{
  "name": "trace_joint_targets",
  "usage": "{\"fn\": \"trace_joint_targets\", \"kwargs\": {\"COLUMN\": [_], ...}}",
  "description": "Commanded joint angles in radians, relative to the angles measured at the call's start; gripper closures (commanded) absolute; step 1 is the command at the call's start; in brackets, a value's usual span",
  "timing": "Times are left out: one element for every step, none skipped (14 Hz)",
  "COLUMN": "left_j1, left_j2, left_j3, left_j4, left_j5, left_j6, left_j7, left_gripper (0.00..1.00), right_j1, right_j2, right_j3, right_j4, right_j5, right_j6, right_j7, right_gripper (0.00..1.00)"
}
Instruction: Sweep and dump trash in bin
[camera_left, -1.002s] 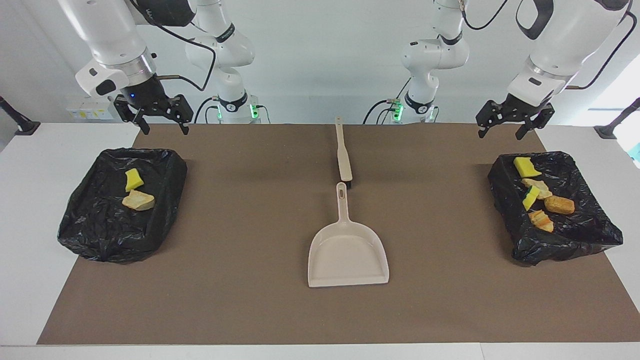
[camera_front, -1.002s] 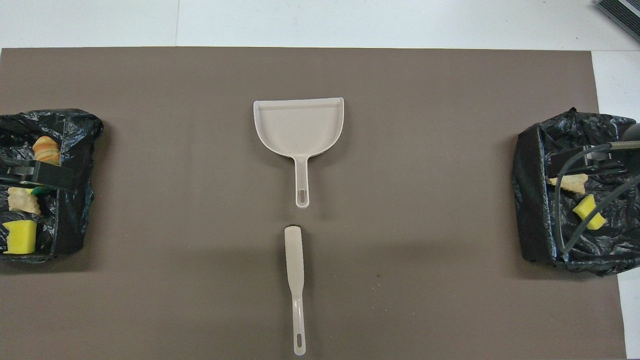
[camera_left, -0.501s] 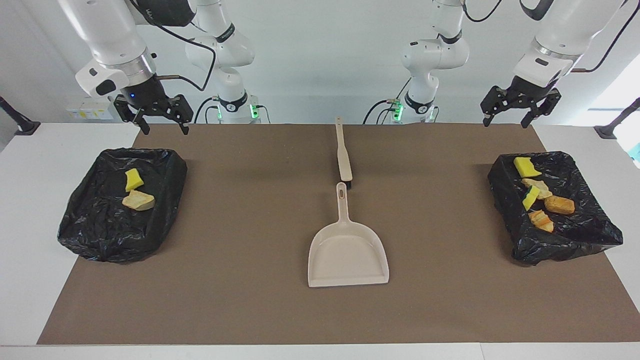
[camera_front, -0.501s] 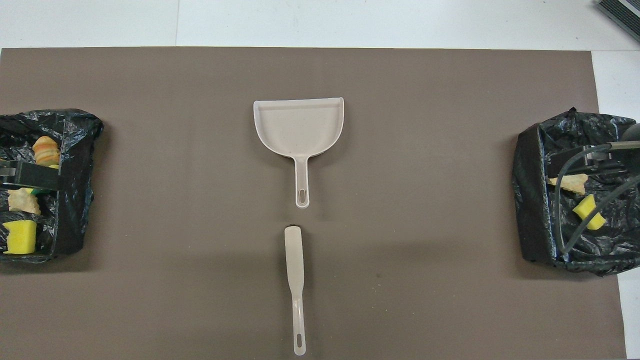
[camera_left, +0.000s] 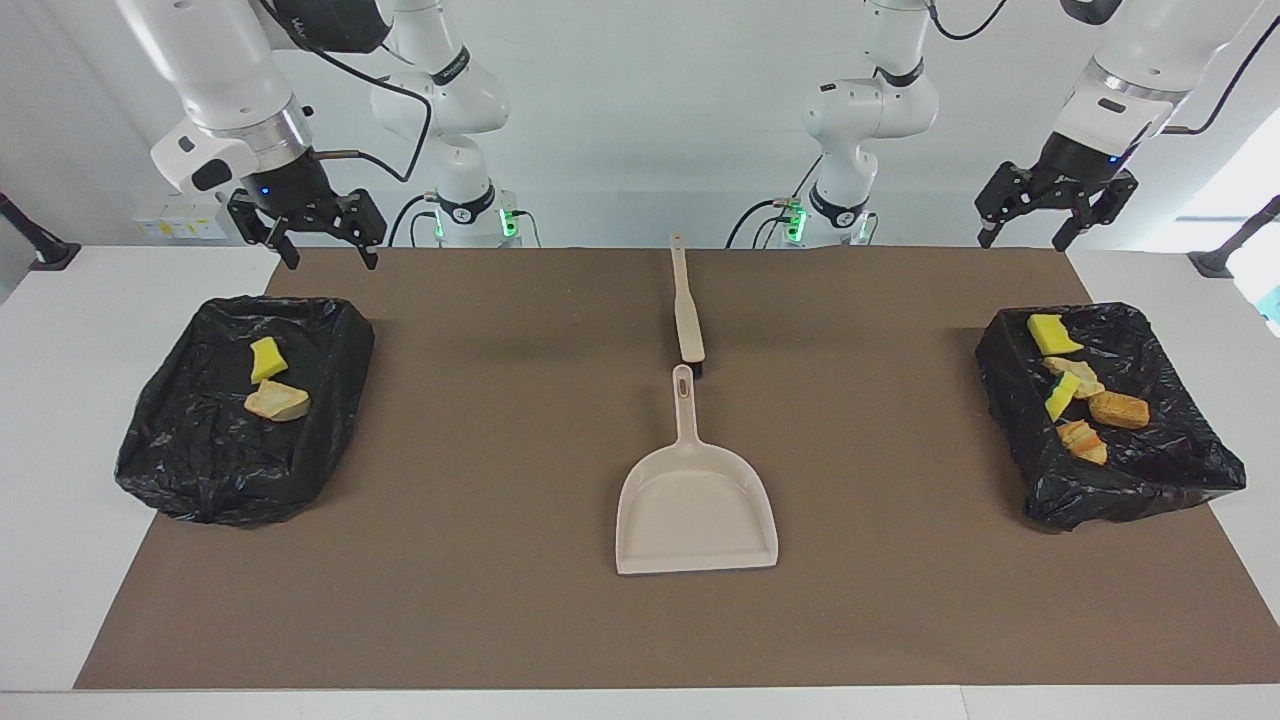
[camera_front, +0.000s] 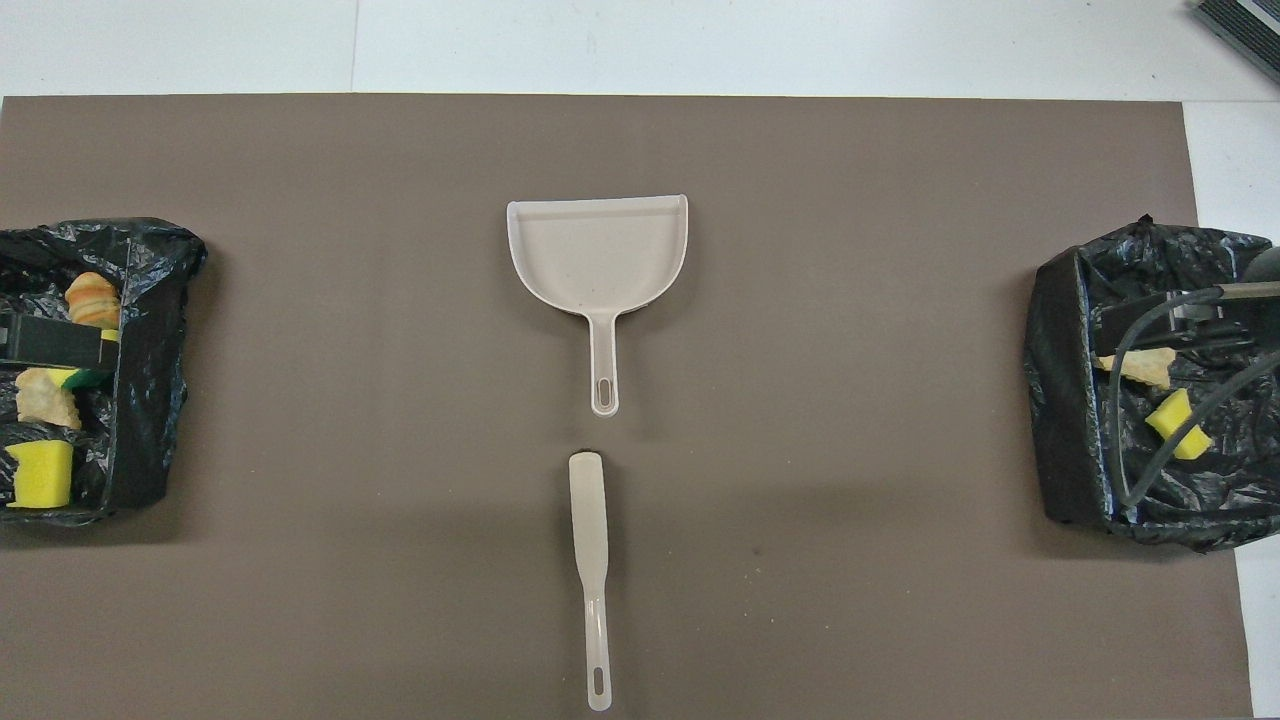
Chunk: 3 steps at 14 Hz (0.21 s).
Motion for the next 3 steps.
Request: {"fn": "trace_joint_targets", "kwargs": {"left_j1": [0.009,0.009,0.009], "left_j2": [-0.016,-0.016,-0.016], "left_j3": [-0.003,-0.003,-0.003], "left_j4": [-0.016,-0.016,-0.016], "left_j5": [-0.014,-0.014,-0.014], "left_j6": [0.017,0.017,0.010], "left_j7": [0.002,0.002,0.002], "left_gripper": [0.00,0.00,0.00], "right_j1": [-0.015,-0.015,-0.015], "right_j2": [-0.008,-0.008,-0.008], "right_j3": [0.007,0.007,0.007], "right_j4": [0.001,0.001,0.001], "right_j5": [0.022,0.022,0.022], "right_j6": [-0.008,-0.008,-0.010], "right_j7": [0.009,0.009,0.009], "right_gripper": [0.00,0.00,0.00]}}
